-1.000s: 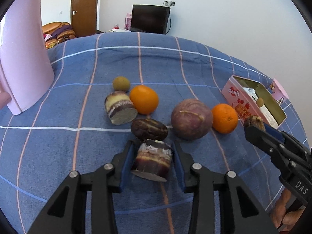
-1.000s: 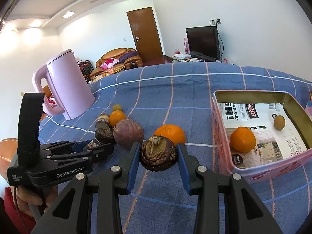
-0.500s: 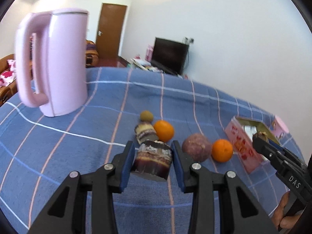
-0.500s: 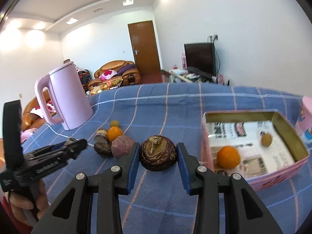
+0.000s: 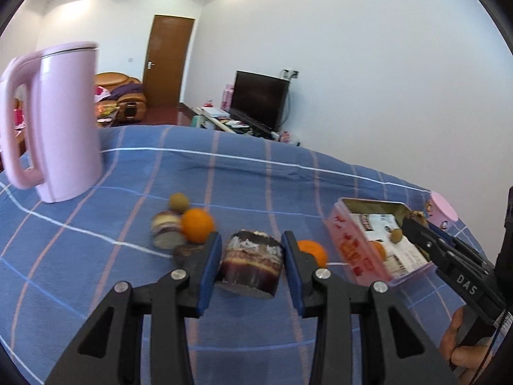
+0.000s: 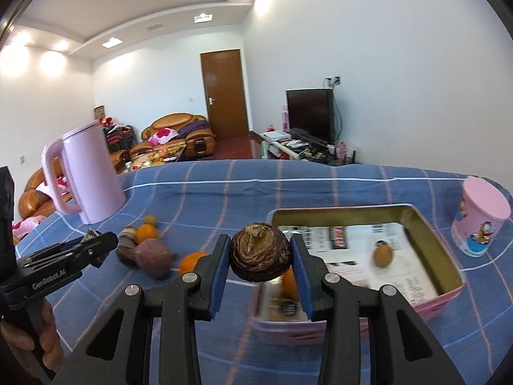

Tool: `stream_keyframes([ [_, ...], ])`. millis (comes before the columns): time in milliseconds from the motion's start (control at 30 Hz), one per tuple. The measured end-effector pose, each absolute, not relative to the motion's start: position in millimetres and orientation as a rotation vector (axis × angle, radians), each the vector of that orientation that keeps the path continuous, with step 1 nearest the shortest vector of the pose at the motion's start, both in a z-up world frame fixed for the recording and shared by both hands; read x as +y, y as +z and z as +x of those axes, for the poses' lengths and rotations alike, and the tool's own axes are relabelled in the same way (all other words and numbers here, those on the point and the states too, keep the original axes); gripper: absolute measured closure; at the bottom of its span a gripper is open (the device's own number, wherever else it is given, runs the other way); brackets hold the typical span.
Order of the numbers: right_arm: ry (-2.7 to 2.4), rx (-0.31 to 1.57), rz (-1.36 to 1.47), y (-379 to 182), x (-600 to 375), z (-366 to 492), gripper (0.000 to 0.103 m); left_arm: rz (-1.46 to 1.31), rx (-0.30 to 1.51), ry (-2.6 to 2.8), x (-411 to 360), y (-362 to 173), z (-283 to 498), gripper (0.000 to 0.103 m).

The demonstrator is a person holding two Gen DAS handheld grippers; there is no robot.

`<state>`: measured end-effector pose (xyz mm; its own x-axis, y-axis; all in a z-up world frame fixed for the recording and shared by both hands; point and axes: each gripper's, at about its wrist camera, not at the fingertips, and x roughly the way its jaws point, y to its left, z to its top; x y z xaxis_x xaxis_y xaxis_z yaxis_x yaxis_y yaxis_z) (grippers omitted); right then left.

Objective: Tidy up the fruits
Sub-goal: 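Carry both fruits into the pink tin and open both tools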

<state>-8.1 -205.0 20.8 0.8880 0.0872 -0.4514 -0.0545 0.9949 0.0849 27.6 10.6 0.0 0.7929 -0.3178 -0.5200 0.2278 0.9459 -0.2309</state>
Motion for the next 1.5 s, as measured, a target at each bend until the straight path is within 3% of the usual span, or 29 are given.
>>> stream_keyframes([
  [933, -0.142, 0.514, 0.103, 16, -348, 4, 0.063, -0.038, 0.592, -0.551, -181, 10, 38, 0.063],
  [1500, -0.076, 0.649, 0.105, -5, -333, 20, 0.063, 0.043, 0.689, -0.553, -199, -12, 48, 0.063],
])
